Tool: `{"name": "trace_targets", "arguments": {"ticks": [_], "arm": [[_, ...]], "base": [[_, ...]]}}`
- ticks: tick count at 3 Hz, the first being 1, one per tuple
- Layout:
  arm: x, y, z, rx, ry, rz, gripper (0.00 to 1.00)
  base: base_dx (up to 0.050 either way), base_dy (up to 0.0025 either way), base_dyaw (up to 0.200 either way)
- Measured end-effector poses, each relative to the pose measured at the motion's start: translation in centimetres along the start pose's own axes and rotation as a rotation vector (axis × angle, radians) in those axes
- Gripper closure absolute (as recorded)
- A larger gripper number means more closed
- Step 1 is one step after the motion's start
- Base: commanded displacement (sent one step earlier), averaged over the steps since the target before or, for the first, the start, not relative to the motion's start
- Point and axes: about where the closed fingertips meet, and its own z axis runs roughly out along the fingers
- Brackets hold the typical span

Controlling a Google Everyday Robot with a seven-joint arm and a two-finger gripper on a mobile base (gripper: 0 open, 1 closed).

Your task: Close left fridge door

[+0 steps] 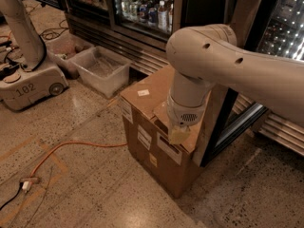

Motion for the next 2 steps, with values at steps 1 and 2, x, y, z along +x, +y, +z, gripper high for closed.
{"name": "trace_targets", "arguments": {"ticks": [1, 2], "arm": [[-3.43, 0.42, 0.51, 0.009, 0.048, -0.050, 1.00], [-3.43, 0.42, 0.51, 0.009, 0.048, -0.050, 1.00]], "base": [[0.000, 0.00000, 0.000], [0.000, 0.00000, 0.000]]}}
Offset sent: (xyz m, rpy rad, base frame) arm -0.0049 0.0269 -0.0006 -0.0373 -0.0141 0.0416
